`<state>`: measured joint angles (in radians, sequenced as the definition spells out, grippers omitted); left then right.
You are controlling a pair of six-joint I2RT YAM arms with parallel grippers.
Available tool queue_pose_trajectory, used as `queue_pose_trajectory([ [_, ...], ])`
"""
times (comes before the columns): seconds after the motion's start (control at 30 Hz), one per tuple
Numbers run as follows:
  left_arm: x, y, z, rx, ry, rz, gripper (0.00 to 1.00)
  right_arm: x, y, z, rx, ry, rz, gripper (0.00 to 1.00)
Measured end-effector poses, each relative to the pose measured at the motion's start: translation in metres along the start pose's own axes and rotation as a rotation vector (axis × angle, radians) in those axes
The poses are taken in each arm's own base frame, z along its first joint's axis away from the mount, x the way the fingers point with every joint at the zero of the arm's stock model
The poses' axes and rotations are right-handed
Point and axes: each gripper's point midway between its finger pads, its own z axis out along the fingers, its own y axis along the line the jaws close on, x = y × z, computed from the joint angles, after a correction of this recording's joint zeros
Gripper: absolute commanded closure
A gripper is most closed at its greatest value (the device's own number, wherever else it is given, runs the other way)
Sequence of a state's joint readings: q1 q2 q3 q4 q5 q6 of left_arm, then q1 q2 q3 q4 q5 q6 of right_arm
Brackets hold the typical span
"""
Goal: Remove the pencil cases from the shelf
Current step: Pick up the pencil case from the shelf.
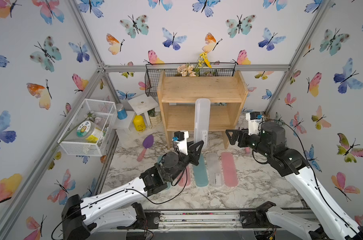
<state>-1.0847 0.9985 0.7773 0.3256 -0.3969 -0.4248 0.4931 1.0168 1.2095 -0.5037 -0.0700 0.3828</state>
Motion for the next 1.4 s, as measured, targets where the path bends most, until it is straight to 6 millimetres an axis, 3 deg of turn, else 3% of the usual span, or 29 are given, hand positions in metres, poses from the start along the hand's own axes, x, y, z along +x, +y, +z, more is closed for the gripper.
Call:
queue_pose_trajectory([
  [0.17, 0.014, 0.020, -0.019, -0.085, 0.000, 0.037, 1.00, 0.008, 0.028, 0.012, -0.085, 0.050, -0.005, 0.01],
  [0.37, 0.031, 0.024, -0.022, -0.131, 0.025, 0.079, 1.00, 0.018, 0.066, 0.030, -0.185, 0.106, 0.001, 0.01],
  [0.67, 0.036, 0.026, -0.020, -0.148, 0.033, 0.094, 1.00, 0.023, 0.148, 0.045, -0.403, 0.118, -0.025, 0.01],
  [1.07, 0.038, 0.031, -0.023, -0.166, 0.031, 0.092, 1.00, 0.042, 0.174, 0.077, -0.454, 0.154, -0.028, 0.01],
  [1.27, 0.037, 0.031, -0.023, -0.167, 0.028, 0.087, 1.00, 0.043, 0.177, 0.079, -0.463, 0.151, -0.023, 0.24],
  [1.4, 0.038, 0.033, -0.024, -0.172, 0.028, 0.087, 0.89, 0.045, 0.177, 0.081, -0.464, 0.151, -0.018, 0.34],
])
